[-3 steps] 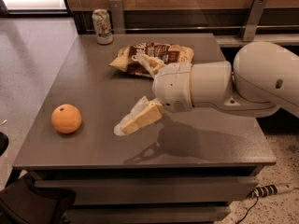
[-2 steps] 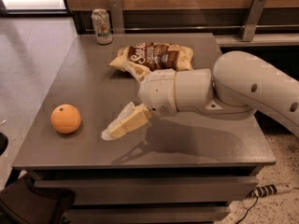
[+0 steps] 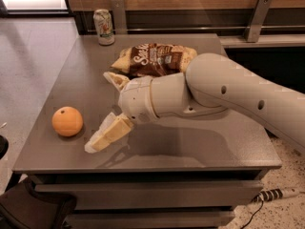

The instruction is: Pick orange

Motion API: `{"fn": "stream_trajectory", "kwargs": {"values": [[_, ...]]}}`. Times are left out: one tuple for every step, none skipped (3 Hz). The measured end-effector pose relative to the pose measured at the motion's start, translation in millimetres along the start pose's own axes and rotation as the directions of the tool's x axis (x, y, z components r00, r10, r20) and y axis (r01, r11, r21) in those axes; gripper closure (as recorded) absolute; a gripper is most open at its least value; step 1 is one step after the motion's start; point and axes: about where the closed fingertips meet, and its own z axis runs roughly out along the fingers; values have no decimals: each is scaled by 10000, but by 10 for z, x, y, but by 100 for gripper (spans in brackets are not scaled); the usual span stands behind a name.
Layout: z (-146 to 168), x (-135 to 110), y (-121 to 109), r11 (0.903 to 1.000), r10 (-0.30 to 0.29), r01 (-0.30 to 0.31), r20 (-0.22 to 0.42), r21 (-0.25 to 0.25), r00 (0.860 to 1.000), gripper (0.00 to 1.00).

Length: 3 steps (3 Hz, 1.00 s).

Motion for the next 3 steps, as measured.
{"fn": "stream_trajectory", "kwargs": {"values": [[177,50,16,9998,45,-52,-371,-197,9993,0],[376,69,44,9986,47,-80,-638,-515,9980,0],[620,95,105,9949,95,-171,-765,-999,9970,0]]}}
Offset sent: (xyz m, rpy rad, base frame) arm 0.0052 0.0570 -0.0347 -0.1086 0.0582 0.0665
